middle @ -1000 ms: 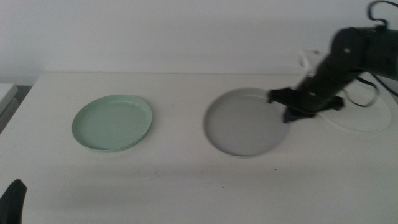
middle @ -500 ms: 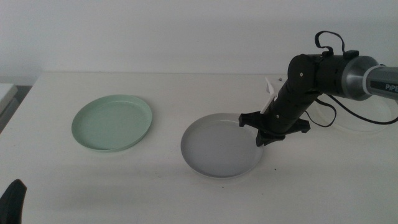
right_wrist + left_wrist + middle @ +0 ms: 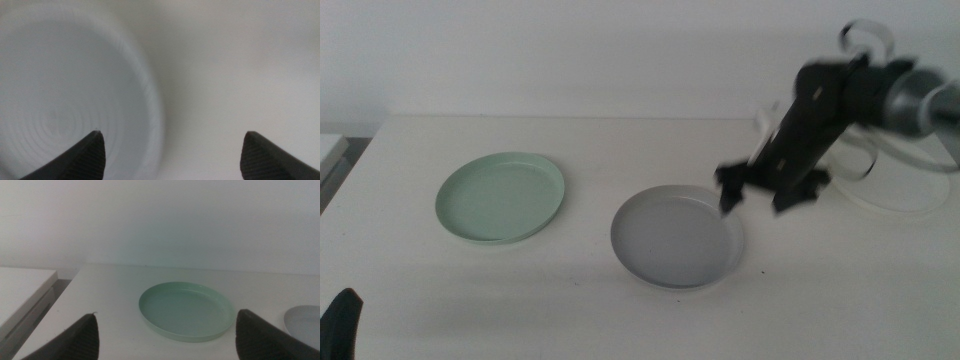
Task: Stack the three bowls on top of each other.
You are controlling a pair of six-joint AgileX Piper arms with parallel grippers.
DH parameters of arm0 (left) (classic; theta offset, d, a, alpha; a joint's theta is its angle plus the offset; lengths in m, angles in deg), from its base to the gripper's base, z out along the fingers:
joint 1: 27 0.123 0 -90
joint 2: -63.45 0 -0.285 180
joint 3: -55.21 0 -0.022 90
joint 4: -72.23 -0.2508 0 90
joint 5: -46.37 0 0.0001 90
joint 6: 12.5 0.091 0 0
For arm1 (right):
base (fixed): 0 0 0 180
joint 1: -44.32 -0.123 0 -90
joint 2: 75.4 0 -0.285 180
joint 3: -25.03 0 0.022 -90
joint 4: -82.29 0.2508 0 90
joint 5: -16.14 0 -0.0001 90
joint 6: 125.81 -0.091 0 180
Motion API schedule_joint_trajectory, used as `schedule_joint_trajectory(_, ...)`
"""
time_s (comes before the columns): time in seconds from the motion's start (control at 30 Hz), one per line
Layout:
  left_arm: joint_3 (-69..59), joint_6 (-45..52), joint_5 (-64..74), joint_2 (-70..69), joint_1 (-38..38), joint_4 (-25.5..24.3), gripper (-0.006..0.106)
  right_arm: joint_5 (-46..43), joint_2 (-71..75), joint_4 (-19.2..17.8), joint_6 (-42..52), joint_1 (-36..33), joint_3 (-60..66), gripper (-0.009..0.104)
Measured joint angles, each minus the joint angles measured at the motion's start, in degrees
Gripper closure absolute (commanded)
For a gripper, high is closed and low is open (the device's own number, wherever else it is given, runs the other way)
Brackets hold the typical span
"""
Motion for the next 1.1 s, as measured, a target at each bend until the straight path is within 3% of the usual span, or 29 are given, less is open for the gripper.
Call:
schedule_joint_trajectory(0.13,0.0,0.0,0.0,0.0,0.0,0.0,0.007,4.4,2.4,-2.7,0.8,5.2,-7.8,0.012)
schedule_joint_trajectory(0.3,0.0,0.0,0.0,0.0,0.0,0.0,0.007,6.0,2.2,-7.1,0.9,17.1,-17.0,0.015)
schedule_joint_trajectory(0.57,0.0,0.0,0.0,0.0,0.0,0.0,0.007,3.6,-4.9,-8.2,0.5,31.3,-18.1,0.019)
schedule_joint_trajectory(0.87,0.0,0.0,0.0,0.0,0.0,0.0,0.007,2.0,-13.7,-8.2,0.9,34.3,-18.1,0.023)
schedule_joint_trajectory(1.1,0.0,0.0,0.0,0.0,0.0,0.0,0.007,0.5,-16.9,-7.5,0.7,34.3,-18.3,0.048)
